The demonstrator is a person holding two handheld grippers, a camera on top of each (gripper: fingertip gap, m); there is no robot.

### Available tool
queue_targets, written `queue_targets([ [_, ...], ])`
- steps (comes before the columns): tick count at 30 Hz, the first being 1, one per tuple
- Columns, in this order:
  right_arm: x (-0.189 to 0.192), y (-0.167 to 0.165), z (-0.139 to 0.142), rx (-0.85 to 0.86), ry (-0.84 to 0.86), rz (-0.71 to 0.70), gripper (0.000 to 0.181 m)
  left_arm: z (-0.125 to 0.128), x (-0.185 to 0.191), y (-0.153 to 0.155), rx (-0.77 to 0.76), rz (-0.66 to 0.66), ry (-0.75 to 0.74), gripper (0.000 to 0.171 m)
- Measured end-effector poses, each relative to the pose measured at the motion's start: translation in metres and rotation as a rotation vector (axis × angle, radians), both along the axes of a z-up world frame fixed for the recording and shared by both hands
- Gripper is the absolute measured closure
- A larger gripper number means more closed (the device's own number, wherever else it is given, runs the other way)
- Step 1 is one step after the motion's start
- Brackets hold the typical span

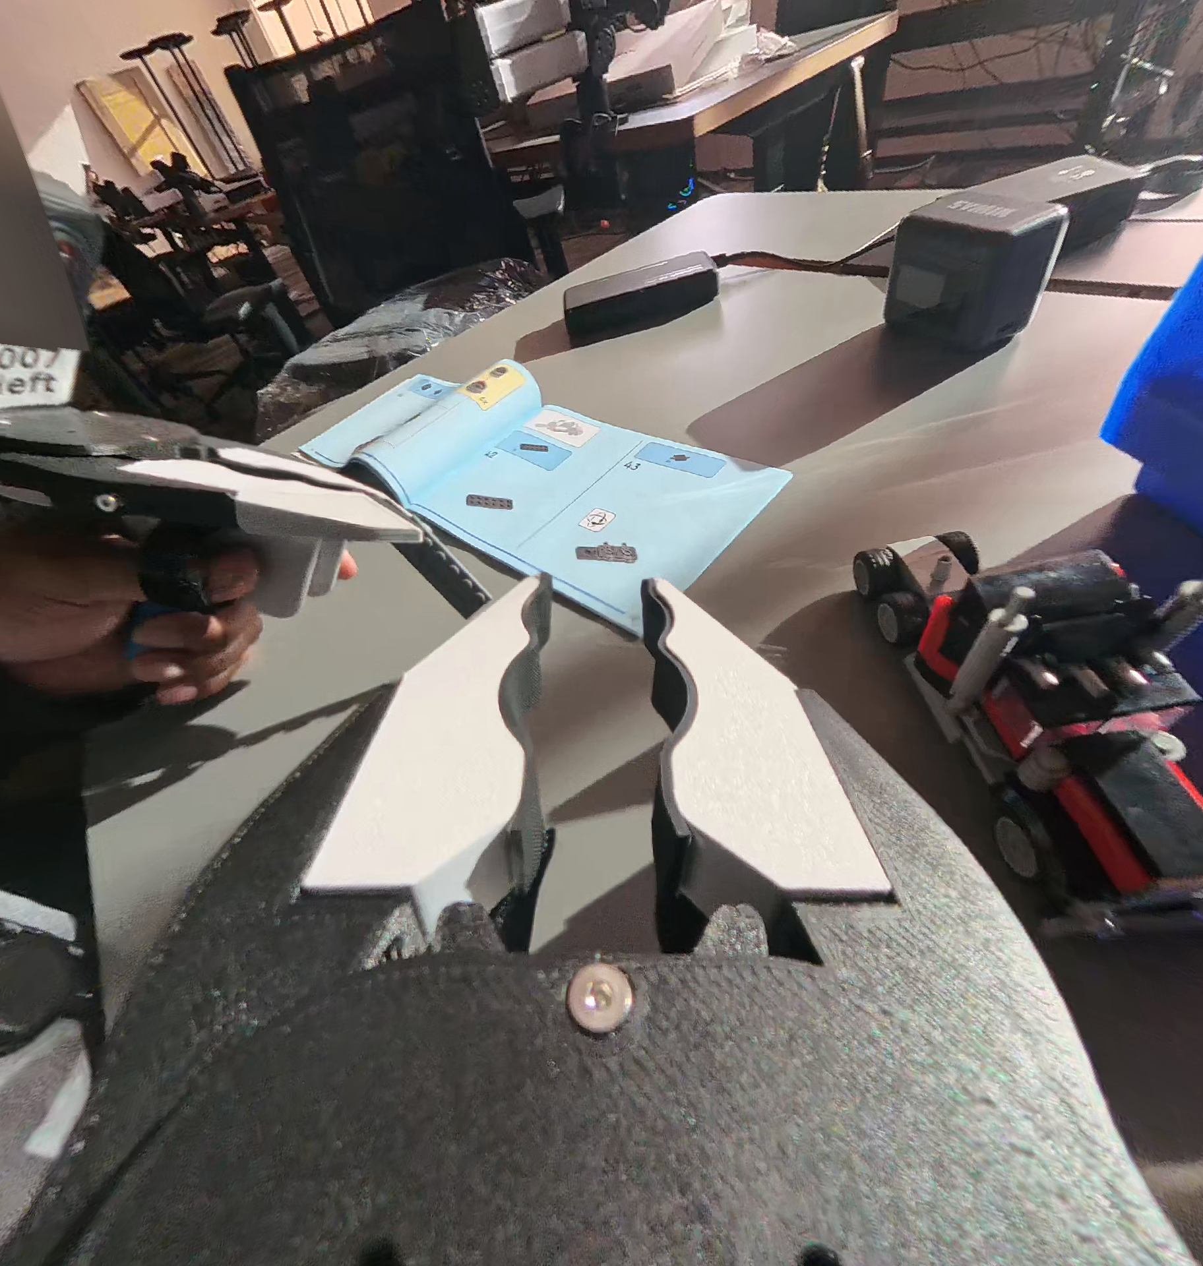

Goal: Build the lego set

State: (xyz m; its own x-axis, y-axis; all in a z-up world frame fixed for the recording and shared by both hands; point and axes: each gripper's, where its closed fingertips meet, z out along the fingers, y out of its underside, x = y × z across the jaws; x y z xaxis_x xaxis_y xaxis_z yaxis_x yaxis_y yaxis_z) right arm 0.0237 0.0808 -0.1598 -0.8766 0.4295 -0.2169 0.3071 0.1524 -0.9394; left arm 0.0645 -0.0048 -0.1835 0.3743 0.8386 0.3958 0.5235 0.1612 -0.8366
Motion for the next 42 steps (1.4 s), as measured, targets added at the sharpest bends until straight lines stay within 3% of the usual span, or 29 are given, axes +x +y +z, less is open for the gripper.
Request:
queue_targets([
  [7, -0.012, 0.058, -0.002, 0.084, 0.085, -0.169, 0.153, -0.001, -0.018, 0.004, -0.417, 0.033, 0.154, 0.166],
  [14, -0.015, 0.122, 0.004, 0.048, 0.107, -0.29, 0.153, -0.014, -0.016, 0.046, -0.727, -0.18, 0.27, 0.165],
  [23, -0.016, 0.178, 0.023, -0.206, 0.003, -0.274, 0.153, -0.043, -0.006, 0.074, -0.903, -0.356, 0.23, 0.158],
  [28, -0.014, 0.198, 0.029, -0.304, -0.039, -0.249, 0.15, -0.043, 0.0, 0.084, -0.834, -0.41, 0.207, 0.14],
  [31, -0.023, 0.222, 0.033, -0.219, 0.014, -0.284, 0.15, -0.03, -0.002, 0.081, -0.695, -0.364, 0.209, 0.137],
  [34, -0.044, 0.261, 0.067, -0.148, 0.115, -0.341, 0.152, -0.022, -0.007, 0.074, -0.591, -0.306, 0.193, 0.139],
  [38, -0.106, 0.3, 0.07, 0.264, 0.157, -0.431, 0.149, -0.022, -0.011, 0.072, -0.547, -0.305, 0.165, 0.139],
  [42, -0.138, 0.306, 0.037, 0.689, 0.123, -0.21, 0.147, -0.026, -0.011, 0.074, -0.533, -0.336, 0.133, 0.139],
])
